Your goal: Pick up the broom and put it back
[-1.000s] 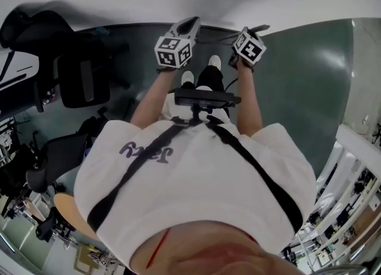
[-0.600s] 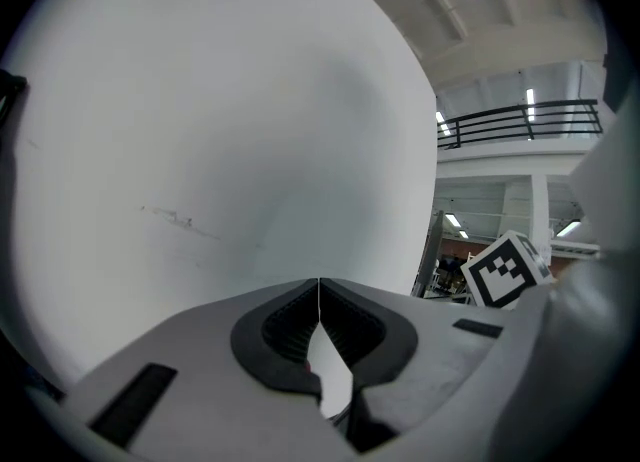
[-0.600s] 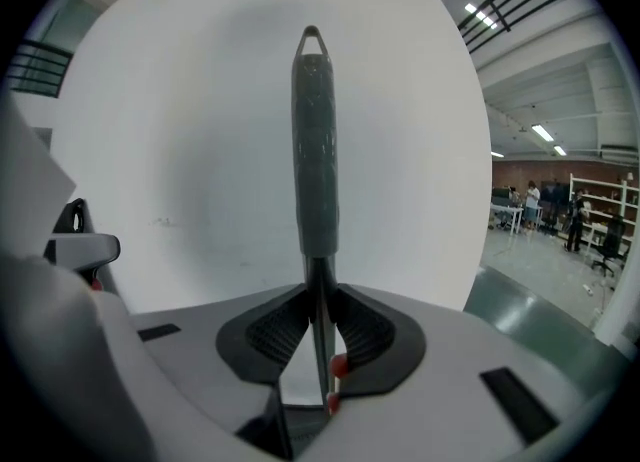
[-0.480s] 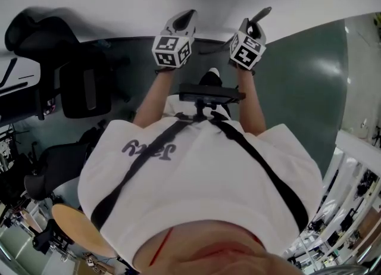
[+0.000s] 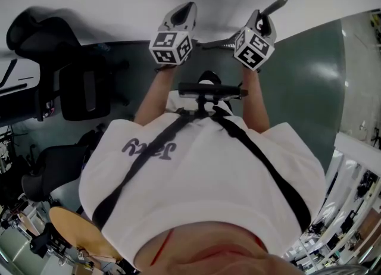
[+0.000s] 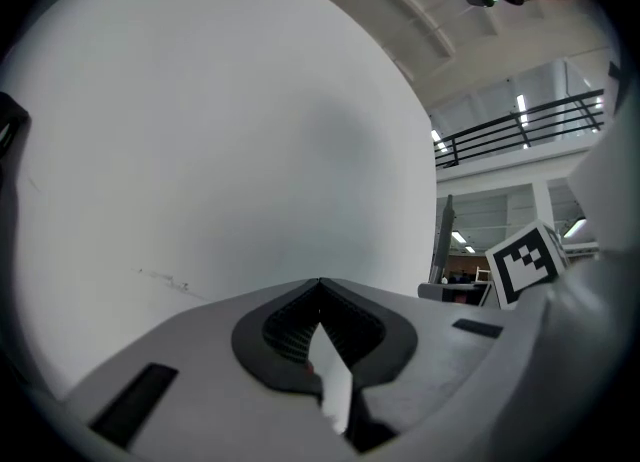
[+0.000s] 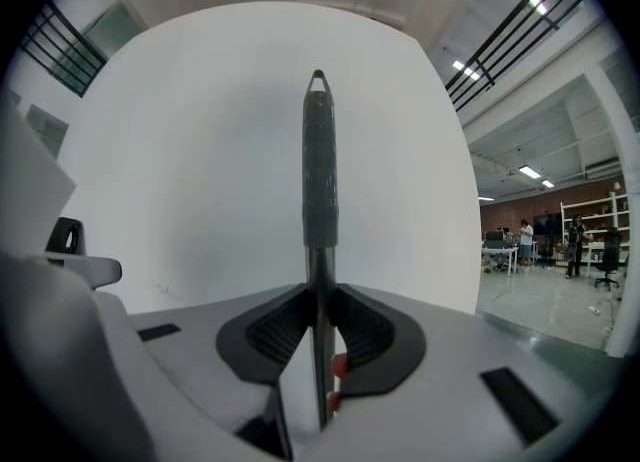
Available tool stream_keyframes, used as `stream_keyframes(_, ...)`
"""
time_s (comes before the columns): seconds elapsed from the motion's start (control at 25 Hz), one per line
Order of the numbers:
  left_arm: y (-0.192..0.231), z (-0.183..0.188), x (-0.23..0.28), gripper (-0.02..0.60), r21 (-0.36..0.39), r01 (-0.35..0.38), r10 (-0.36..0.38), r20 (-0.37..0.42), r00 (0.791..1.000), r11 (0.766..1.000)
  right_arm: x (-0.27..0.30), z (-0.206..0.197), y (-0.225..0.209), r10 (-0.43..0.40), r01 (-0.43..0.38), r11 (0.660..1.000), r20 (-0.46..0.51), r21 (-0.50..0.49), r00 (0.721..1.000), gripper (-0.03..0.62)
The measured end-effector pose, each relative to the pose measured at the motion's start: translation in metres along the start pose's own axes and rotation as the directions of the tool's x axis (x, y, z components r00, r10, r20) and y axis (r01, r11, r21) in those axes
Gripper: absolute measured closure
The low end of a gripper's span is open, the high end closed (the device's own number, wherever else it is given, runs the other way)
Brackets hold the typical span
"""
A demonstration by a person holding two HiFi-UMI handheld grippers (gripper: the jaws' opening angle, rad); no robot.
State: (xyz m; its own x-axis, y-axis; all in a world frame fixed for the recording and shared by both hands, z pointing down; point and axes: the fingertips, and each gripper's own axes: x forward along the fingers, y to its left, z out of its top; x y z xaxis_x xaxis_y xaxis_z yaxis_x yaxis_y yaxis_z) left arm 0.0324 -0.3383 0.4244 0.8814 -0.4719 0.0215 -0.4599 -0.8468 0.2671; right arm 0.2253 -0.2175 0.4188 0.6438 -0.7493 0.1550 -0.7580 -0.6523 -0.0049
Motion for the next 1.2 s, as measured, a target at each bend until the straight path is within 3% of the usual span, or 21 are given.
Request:
stream_keyframes(0.2,-0.015,0.026,-0.005,0.569,0.062,0.017,-0.021,0.068,0.997,0.998,-0.013,0.028,0.006,0.028,-0.028,1.0,0.061,-0.006,0.998,0.5)
stream_keyframes(0.44,-0.034,0.038,-0.008,0.569,0.083,0.023,-0.031,0.091,0.995,0.996,-0.034,0.048,-0.003,0.035,-0.036,0.999,0.105,0.006,0.994,0.5)
stream_keyframes(0.64,-0.055,0.041,-0.004,0.569,0.099,0.084,-0.097,0.131,0.987,0.992,-0.045,0.054,-0.02,0.017,-0.021,0.999,0.151,0.028,0.988,0.5)
stream_keyframes(0.88,-0.095,0.025,0.016,0.569,0.078,0.17,-0.177,0.1,0.979,0.982,-0.058,0.043,-0.052,-0.007,0.003,0.999,0.128,0.037,0.992,0.5)
stream_keyframes(1.2,-0.184,-0.016,0.055,0.569,0.069,0.339,-0.341,0.015,0.94,0.938,-0.065,0.022,-0.126,-0.109,0.106,0.993,0.069,0.049,0.992,0.5)
